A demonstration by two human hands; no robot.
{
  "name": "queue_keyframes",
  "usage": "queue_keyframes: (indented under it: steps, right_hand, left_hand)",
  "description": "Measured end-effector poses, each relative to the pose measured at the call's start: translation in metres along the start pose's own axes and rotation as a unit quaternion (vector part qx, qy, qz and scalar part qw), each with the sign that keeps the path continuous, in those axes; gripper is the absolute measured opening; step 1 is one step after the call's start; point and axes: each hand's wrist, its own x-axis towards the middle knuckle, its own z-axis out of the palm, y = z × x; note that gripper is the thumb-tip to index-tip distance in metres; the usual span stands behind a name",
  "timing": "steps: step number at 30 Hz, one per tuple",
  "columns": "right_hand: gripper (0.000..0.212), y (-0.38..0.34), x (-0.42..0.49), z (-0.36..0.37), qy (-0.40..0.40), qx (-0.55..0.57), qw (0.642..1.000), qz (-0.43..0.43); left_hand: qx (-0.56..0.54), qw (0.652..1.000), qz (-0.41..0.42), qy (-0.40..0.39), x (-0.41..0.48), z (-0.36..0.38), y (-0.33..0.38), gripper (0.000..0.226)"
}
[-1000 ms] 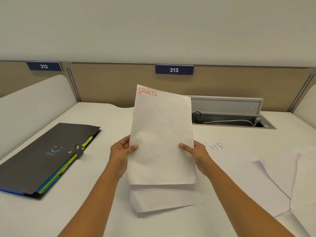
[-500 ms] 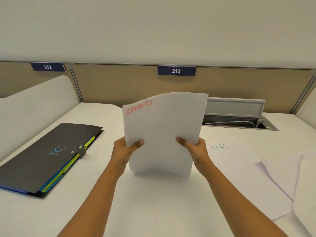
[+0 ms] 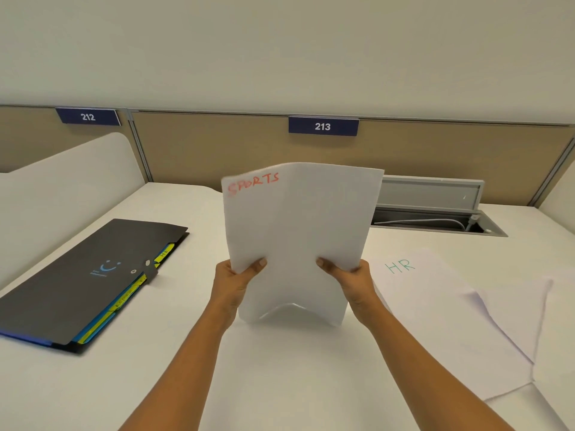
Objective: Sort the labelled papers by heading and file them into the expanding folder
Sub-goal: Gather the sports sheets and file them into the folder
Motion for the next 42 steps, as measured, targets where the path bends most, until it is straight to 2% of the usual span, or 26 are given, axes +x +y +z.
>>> queue_keyframes:
  steps: [4, 11, 14, 16, 19, 24, 30, 33, 36, 39, 42]
  right_hand:
    - [0.021, -0.003, 0.003, 0.001, -0.005, 0.002, 1.000, -0.003]
    - [0.022, 0.007, 0.001, 0.004, -0.008, -0.041, 0.999, 0.018]
    - [0.029, 0.002, 0.005, 0.011, -0.028, -0.055, 0.998, 0.034]
    - [0.027, 0.004, 0.007, 0.016, -0.046, -0.071, 0.995, 0.046]
    - [0.029, 0.010, 0.010, 0.024, -0.069, -0.097, 0.991, 0.062]
    - [0.023, 0.026, 0.012, 0.043, -0.121, -0.130, 0.980, 0.084]
    - [0.024, 0.044, 0.014, 0.077, -0.138, -0.143, 0.975, 0.099]
    - [0.028, 0.053, 0.016, 0.091, -0.133, -0.145, 0.975, 0.106]
    - [0.028, 0.062, 0.017, 0.105, -0.121, -0.144, 0.975, 0.119]
    - [0.025, 0.070, 0.020, 0.116, -0.111, -0.138, 0.975, 0.131]
    - [0.023, 0.075, 0.022, 0.123, -0.109, -0.132, 0.976, 0.137]
  left_hand:
    - [0.006, 1.000, 0.012, 0.010, 0.001, 0.001, 0.004, 0.012]
    - [0.012, 0.998, -0.033, 0.042, -0.007, -0.003, -0.007, 0.007]
    - [0.029, 0.998, -0.042, 0.046, -0.004, -0.009, -0.001, 0.008]
    - [0.046, 0.996, -0.059, 0.041, -0.002, -0.017, 0.001, 0.008]
    - [0.070, 0.994, -0.078, 0.040, 0.000, -0.038, -0.001, 0.019]
    - [0.123, 0.983, -0.097, 0.094, 0.003, -0.075, -0.014, 0.022]
    - [0.148, 0.961, -0.099, 0.212, 0.013, -0.127, -0.012, 0.022]
    - [0.198, 0.939, -0.062, 0.275, 0.019, -0.161, -0.006, 0.020]
    - [0.286, 0.908, -0.027, 0.306, 0.024, -0.192, -0.004, 0.021]
    - [0.406, 0.865, -0.006, 0.296, 0.029, -0.215, -0.008, 0.022]
    - [0.479, 0.840, -0.018, 0.254, 0.039, -0.234, -0.014, 0.027]
